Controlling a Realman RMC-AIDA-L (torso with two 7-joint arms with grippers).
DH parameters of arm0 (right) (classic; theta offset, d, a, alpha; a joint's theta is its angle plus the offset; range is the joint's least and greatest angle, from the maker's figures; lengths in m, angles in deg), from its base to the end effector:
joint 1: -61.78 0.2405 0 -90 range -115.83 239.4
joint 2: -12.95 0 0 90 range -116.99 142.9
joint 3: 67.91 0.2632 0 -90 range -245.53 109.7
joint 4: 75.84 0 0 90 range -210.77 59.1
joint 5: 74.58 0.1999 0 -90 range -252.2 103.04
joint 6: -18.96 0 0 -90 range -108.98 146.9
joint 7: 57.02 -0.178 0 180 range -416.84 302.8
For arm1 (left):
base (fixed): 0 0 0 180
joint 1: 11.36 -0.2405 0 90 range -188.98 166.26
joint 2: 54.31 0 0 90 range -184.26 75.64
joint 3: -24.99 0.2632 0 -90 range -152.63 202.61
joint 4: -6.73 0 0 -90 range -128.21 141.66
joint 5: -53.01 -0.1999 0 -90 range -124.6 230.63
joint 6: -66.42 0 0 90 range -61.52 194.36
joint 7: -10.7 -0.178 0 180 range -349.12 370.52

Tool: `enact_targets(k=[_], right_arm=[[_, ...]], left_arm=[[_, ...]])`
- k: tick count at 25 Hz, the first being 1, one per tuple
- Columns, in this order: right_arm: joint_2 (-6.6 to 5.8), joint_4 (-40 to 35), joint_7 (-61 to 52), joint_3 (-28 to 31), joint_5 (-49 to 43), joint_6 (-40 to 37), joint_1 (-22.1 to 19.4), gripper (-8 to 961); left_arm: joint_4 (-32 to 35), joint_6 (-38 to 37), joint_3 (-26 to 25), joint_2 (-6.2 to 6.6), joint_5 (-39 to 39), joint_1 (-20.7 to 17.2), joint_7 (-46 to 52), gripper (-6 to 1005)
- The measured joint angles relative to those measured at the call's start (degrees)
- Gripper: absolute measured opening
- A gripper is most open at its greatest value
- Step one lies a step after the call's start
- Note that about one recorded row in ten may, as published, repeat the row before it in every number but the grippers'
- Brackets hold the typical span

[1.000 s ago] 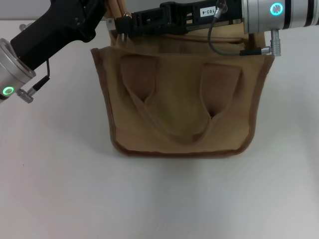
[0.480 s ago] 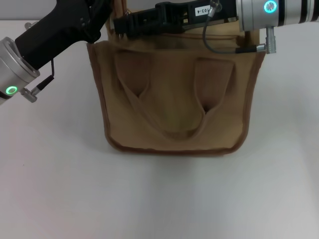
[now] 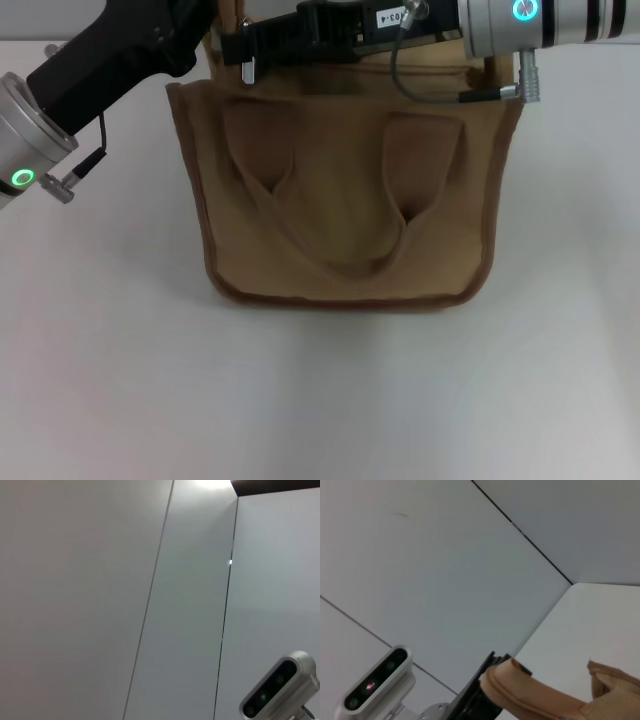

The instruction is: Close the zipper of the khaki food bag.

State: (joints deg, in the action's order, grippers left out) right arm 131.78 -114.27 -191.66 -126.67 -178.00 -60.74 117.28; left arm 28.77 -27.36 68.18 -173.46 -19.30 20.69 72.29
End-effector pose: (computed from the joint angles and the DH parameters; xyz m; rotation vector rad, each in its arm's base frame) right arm 0.0575 0.4089 -0.0628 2.6736 -1.2684 -0.7210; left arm -0.1882 0.3608 0.0129 -2.1891 -0.3918 -1.4556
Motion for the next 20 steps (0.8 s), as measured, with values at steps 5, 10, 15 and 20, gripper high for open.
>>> enact_targets(k=[5,10,15,20], right_arm=[[0.02,-0.5,-0.3,-0.1,-1.0,0.7,-0.2,401],[0.08,-1.5,0.1,-0.1,-1.0,0.1,-0.4,275],[0.08,-1.5,0.2,-0.1,-1.0,0.0,-0.4,124],[0.09,-1.5,0.4,0.0,-1.2,-0.5,-0.5,32]], left_arm=[[0.0,-0.3,0.4,-0.03,0.1,0.0,0.1,22],[-0.1,-0.4,1.5,-0.03,0.3,0.1,0.1,22],[-0.2,-0.4,1.5,-0.03,0.3,0.1,0.1,22],[-0.3,-0.5,1.5,-0.03,0.3,-0.1,0.1,22]])
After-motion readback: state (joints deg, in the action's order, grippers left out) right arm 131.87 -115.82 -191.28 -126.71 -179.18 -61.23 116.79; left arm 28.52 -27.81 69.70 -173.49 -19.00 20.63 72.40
